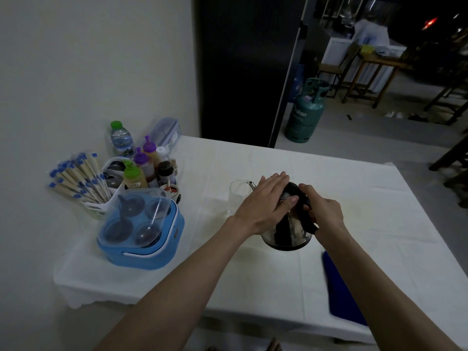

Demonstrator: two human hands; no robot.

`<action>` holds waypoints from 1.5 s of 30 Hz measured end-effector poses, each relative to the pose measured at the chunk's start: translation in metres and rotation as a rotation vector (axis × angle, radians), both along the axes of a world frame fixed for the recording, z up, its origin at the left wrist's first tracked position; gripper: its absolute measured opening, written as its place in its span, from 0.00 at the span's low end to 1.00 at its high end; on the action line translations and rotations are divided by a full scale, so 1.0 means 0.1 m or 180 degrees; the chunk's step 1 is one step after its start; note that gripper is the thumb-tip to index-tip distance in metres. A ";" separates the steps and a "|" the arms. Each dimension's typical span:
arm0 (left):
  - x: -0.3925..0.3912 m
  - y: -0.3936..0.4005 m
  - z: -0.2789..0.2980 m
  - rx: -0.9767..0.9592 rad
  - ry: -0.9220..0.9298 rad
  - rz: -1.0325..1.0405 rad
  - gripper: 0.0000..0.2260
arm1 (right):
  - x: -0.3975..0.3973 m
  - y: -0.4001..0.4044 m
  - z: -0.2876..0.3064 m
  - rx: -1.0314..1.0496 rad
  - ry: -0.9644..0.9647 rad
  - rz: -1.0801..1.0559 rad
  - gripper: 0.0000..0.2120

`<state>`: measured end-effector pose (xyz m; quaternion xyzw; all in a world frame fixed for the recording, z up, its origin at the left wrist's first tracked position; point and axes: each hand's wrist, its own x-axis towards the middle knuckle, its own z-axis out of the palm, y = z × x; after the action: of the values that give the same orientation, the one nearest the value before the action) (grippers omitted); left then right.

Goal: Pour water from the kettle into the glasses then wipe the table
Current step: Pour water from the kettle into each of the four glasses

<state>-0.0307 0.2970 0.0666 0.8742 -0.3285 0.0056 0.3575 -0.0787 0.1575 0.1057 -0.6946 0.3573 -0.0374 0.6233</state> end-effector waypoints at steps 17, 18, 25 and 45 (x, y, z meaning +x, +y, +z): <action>-0.16 -0.39 0.12 0.0052 -0.0516 -0.0328 0.28 | -0.29 -0.32 0.05 0.0470 -0.0337 -0.0375 0.13; -0.18 -0.44 0.12 0.0054 -0.0467 -0.0318 0.28 | -0.29 -0.38 0.05 0.0409 -0.0306 -0.0359 0.14; -0.24 -0.74 0.06 -0.0010 -0.0024 -0.0181 0.30 | -0.23 -0.73 0.03 -0.0153 -0.0047 -0.0091 0.18; -0.27 -0.97 0.05 -0.0242 0.0477 0.0246 0.29 | -0.01 -1.06 0.15 -0.0825 0.0022 0.0690 0.23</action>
<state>-0.0578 0.1996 0.0716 0.8700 -0.2665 -0.0336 0.4135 -0.0799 0.0510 0.1207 -0.8038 0.2746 -0.0133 0.5276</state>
